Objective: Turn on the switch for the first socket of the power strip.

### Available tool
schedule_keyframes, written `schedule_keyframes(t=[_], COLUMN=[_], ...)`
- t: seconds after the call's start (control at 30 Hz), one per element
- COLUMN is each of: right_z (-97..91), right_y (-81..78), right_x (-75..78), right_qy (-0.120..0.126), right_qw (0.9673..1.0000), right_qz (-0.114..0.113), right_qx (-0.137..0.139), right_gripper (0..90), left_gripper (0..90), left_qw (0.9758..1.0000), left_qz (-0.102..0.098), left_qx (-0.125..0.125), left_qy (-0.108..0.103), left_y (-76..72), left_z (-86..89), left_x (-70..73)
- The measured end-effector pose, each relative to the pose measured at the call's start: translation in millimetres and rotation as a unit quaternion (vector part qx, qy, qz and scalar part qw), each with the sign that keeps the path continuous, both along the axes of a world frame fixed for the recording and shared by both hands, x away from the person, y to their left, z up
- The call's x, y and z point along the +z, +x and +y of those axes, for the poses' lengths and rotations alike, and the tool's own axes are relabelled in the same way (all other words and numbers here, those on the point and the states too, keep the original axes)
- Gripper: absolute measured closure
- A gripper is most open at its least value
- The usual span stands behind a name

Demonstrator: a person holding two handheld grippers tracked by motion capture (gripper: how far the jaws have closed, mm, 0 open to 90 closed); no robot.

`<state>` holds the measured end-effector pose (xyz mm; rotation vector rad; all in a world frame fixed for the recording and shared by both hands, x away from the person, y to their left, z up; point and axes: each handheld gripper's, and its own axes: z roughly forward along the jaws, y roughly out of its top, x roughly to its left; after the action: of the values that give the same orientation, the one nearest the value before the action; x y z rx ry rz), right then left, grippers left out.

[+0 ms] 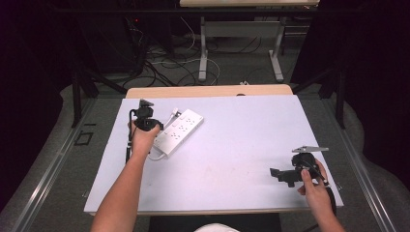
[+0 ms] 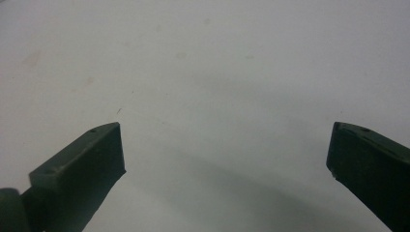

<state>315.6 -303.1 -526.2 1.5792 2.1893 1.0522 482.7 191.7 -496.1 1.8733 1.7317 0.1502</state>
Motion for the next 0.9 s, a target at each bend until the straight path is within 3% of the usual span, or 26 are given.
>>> schedule_keyframes(t=[0.63,0.9], right_z=[0.1,0.1], right_y=[0.4,0.5], right_x=[-0.6,-0.9], right_qy=[0.002,0.002], right_qw=[1.0000,1.0000], right_qz=[0.001,0.002], right_qx=[0.001,0.001], right_gripper=[0.0,0.0], left_gripper=[89.9,89.8], left_qw=[0.9998,0.9998], left_qz=[0.013,0.019], left_qx=[0.011,0.002], left_qy=[0.004,0.003], left_y=[11.4,13.2], left_z=[0.5,-2.1], left_x=[-13.0,-18.4])
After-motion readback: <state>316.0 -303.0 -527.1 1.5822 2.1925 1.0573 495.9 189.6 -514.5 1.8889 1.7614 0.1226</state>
